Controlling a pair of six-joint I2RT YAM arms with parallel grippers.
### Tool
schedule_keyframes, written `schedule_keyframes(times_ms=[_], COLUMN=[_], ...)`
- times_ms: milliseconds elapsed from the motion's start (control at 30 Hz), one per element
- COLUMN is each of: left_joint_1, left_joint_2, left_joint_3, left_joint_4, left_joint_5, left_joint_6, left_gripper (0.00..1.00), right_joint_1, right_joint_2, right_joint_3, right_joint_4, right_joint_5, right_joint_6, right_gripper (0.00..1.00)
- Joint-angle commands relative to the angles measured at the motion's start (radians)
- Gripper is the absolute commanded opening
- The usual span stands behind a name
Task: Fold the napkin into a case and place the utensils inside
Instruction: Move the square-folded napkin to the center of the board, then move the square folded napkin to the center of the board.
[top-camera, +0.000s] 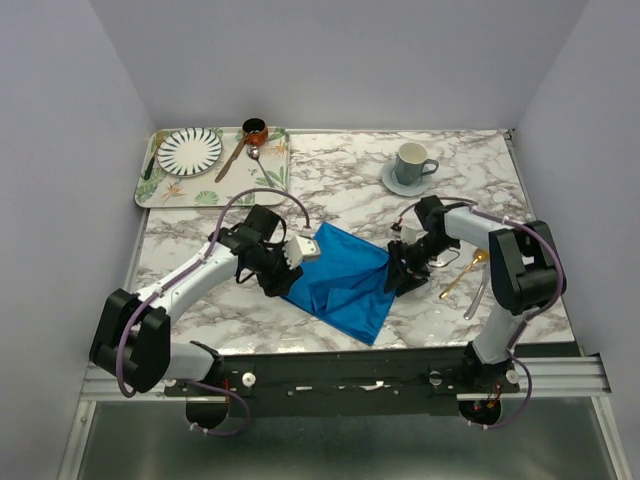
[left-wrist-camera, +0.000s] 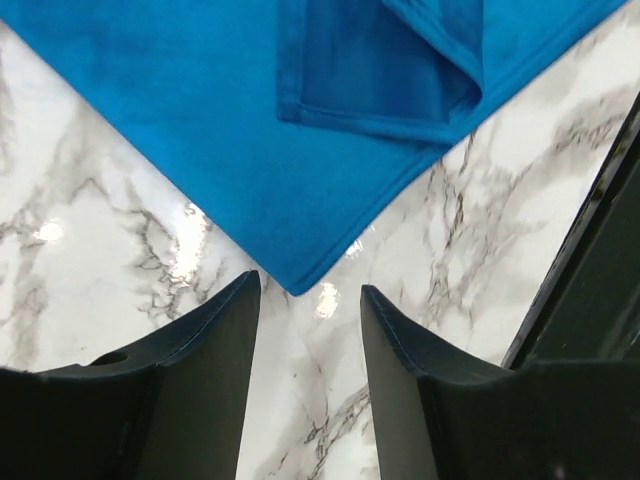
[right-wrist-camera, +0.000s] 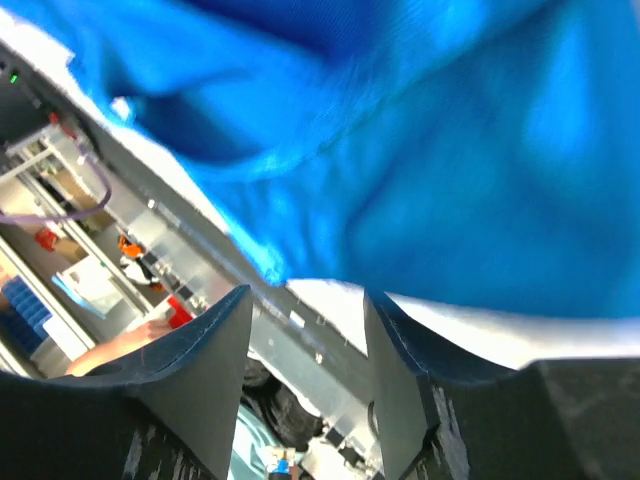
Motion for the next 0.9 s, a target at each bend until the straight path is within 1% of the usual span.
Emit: schedule_keyframes(times_ms=[0, 100, 167, 233, 367, 533, 667, 700, 767, 800, 833, 867], left_joint_1=[-0.102, -0.173, -0.187, -0.21, -0.256, -0.253, -0.187, -0.143, -0.092, -0.061, -0.011, 0.014], left_joint_2=[-0.036, -0.03, -0.01, 0.006, 0.072, 0.18, 0.284, 0.305, 0.355, 0.406, 0.431, 0.456], left_joint_3=[-0.086, -0.133, -0.143, -0.148, -0.16, -0.13, -0.058, -0.036, 0.045, 0.079, 0.152, 0.191], left_joint_4=[-0.056, -0.031, -0.001, 0.018, 0.093, 0.151, 0.188, 0.196, 0.197, 0.196, 0.191, 0.172], left_joint_5=[-0.118, -0.161, -0.17, -0.181, -0.245, -0.335, -0.357, -0.363, -0.362, -0.363, -0.36, -0.348], left_joint_6=[0.209, 0.206, 0.189, 0.163, 0.125, 0.094, 0.12, 0.131, 0.152, 0.162, 0.168, 0.171], left_gripper=[0.52, 0.45, 0.41, 0.4, 0.39, 0.34, 0.32, 0.32, 0.31, 0.31, 0.31, 0.31], right_joint_1=[-0.084, -0.13, -0.143, -0.154, -0.158, -0.174, -0.19, -0.195, -0.197, -0.198, -0.197, -0.198], right_joint_2=[-0.081, -0.101, -0.107, -0.103, -0.075, -0.021, 0.0, 0.003, 0.011, 0.012, 0.012, 0.012], right_joint_3=[0.041, 0.071, 0.099, 0.117, 0.179, 0.26, 0.297, 0.3, 0.305, 0.303, 0.302, 0.293], right_joint_4=[-0.188, -0.208, -0.199, -0.174, -0.143, -0.127, -0.125, -0.122, -0.117, -0.114, -0.11, -0.108], right_joint_5=[-0.031, -0.005, 0.002, 0.009, 0.024, 0.048, 0.064, 0.067, 0.068, 0.064, 0.058, 0.053], right_joint_6=[-0.122, -0.151, -0.156, -0.148, -0.13, -0.119, -0.125, -0.126, -0.126, -0.125, -0.123, -0.12], right_gripper=[0.57, 0.57, 0.57, 0.57, 0.57, 0.57, 0.57, 0.57, 0.57, 0.57, 0.57, 0.57])
